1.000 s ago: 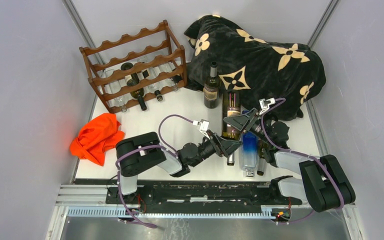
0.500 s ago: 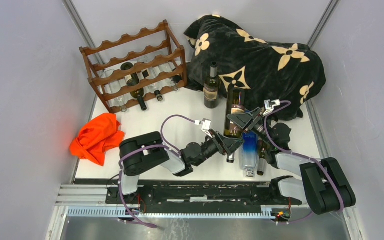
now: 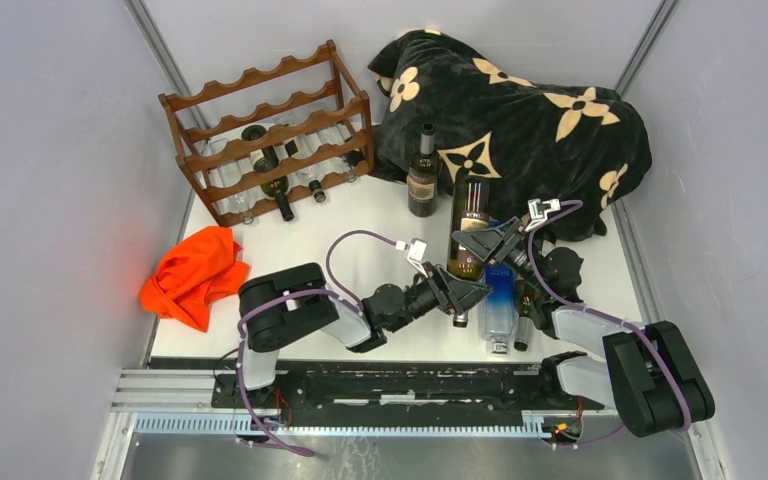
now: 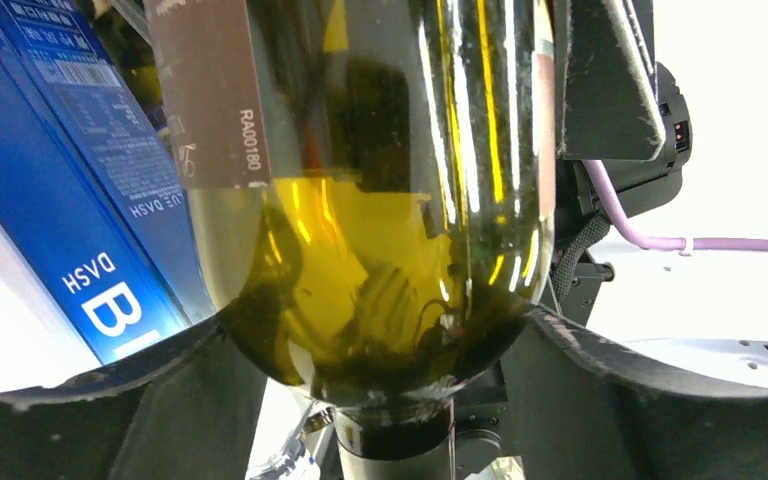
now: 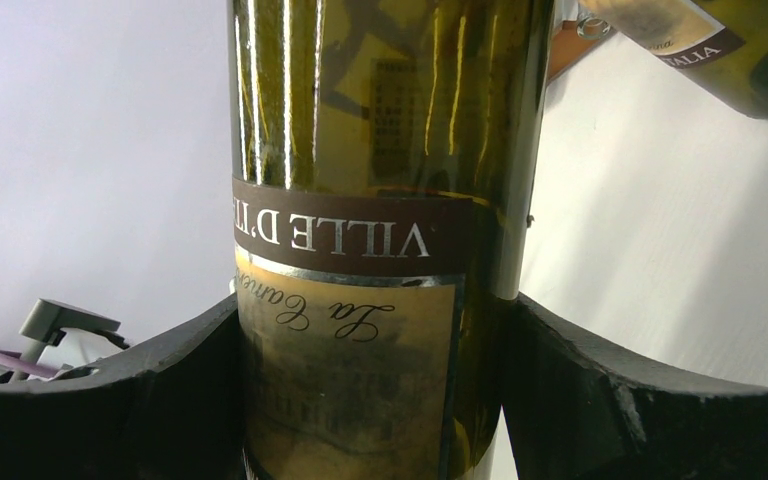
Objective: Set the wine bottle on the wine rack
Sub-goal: Pick up the wine bottle from the center of the board.
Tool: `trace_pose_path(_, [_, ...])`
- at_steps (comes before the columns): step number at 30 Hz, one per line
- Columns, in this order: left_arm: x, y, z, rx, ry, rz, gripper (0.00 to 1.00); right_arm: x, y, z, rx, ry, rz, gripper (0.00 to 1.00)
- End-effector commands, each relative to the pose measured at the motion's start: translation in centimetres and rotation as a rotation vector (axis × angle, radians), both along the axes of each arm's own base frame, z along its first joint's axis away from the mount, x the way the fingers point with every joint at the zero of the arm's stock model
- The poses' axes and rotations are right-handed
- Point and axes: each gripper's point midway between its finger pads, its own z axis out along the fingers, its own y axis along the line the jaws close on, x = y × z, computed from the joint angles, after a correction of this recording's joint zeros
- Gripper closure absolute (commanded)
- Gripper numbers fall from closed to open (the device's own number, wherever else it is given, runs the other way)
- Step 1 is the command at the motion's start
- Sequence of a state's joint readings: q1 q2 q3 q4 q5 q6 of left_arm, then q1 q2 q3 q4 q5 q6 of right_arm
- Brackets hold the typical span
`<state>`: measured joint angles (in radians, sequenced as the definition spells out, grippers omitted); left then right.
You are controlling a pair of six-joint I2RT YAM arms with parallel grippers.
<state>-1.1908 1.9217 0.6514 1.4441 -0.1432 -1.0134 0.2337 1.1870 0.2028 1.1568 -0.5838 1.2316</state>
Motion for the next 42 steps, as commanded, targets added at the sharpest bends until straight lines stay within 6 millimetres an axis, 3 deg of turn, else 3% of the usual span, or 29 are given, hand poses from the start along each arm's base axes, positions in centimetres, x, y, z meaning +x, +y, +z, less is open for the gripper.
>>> trace_pose_path(1, [-0.4, -0.8, 1.5, -0.049, 0.015, -0.048, 0.09, -0.5, 0.1, 4.3, 0.035, -0.175, 0.007, 0.95])
trace_pose_path(5, [-0.1, -0.8, 1.4, -0.008, -0.018, -0.028, 0.00, -0.6, 0.2, 4.2, 0.035, -0.171, 0.014, 0.95])
trace_pose_path(12, [-0.1, -0.7, 0.7, 0.062, -0.047, -0.022, 0.01, -0.6, 0.3, 4.2, 0.037, -0.172, 0.022, 0.95])
trace_pose_path(14, [0.0, -0.6, 0.6, 0.081, -0.048, -0.014, 0.05, -0.5, 0.3, 4.1, 0.036, -0.169, 0.023, 0.95])
trace_pose_path(15, [0.0, -0.7, 0.5, 0.090, -0.050, -0.014, 0.10, -0.5, 0.3, 4.1, 0.035, -0.167, 0.023, 0.95])
trace_pose_path(16, [0.0, -0.8, 0.7, 0.089, -0.054, -0.017, 0.22, -0.5, 0.3, 4.0, 0.035, -0.164, 0.024, 0.95])
trace_pose_path(18, [0.0, -1.1, 0.8, 0.090, -0.043, -0.023, 0.56, -0.4, 0.3, 3.9, 0.032, -0.163, 0.022, 0.96])
trace_pose_path(20, [0.0, -1.2, 1.0, 0.096, -0.047, -0.021, 0.71, -0.4, 0.4, 3.8, 0.028, -0.162, 0.023, 0.96])
trace_pose_path(22, [0.1, -1.0, 1.3, 0.096, -0.044, -0.009, 0.94, -0.3, 0.3, 3.8, 0.025, -0.162, 0.021, 0.95])
trace_pose_path(27, [0.5, 0.2, 2.3, 0.093, -0.070, 0.032, 0.98, -0.4, 0.5, 3.7, 0.027, -0.152, 0.034, 0.90])
trace_pose_path(30, [0.5, 1.1, 3.0, 0.077, -0.102, 0.047, 0.98, -0.4, 0.6, 3.6, 0.021, -0.149, 0.043, 0.74])
trace_pose_path(37, [-0.1, 3.1, 3.9, 0.005, -0.117, 0.037, 0.98, -0.7, 0.9, 4.1, 0.005, -0.183, 0.073, 0.17])
trace_pose_path(40, [-0.4, 4.1, 4.3, -0.015, -0.130, 0.033, 0.98, -0.4, 1.1, 3.6, -0.033, -0.184, 0.078, 0.05])
trace_pose_path(42, [-0.6, 4.7, 4.4, -0.012, -0.135, 0.032, 0.98, 0.2, 1.1, 2.8, -0.091, -0.180, 0.069, 0.02])
